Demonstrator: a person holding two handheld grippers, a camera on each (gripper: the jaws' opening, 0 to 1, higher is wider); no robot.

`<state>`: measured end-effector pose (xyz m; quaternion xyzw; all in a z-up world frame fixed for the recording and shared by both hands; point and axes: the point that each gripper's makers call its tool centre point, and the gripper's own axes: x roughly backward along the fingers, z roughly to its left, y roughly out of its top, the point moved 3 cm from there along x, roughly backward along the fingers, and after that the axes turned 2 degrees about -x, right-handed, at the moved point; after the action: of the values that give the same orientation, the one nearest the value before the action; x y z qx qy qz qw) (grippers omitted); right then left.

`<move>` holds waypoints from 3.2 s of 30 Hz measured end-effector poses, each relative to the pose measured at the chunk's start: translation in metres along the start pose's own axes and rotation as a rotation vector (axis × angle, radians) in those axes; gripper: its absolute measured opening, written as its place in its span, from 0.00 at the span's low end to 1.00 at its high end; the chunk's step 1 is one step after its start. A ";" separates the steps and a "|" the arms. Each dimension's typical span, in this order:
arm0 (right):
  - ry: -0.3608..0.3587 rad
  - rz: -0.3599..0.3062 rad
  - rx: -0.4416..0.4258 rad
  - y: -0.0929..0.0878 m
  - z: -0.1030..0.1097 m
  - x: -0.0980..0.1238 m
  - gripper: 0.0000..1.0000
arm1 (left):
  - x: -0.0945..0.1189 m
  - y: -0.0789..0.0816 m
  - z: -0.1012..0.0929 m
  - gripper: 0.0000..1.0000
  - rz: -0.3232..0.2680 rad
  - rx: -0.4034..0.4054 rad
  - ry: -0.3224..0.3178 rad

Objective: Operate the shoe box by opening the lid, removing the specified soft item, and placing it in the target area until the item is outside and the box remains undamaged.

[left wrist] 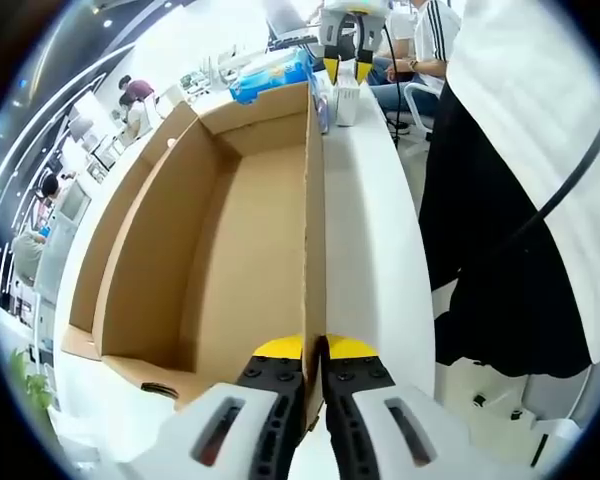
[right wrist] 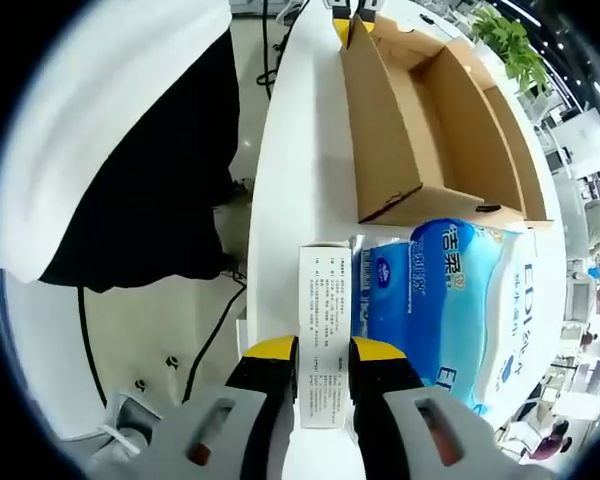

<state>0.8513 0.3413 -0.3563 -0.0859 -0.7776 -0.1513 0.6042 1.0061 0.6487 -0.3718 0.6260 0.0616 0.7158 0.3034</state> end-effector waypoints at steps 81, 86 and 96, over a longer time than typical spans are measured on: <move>-0.686 -0.569 -0.977 0.076 -0.064 0.134 0.72 | 0.000 0.000 0.001 0.05 -0.015 0.002 0.009; -0.658 -0.622 -1.032 0.081 -0.077 0.144 0.70 | 0.001 0.001 0.001 0.05 -0.017 0.012 0.006; -0.687 -0.528 -0.889 0.090 -0.087 0.143 0.39 | 0.001 0.003 0.001 0.05 -0.017 0.019 0.014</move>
<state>0.9227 0.3896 -0.1871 -0.1782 -0.7852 -0.5688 0.1679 1.0060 0.6468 -0.3693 0.6232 0.0757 0.7169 0.3032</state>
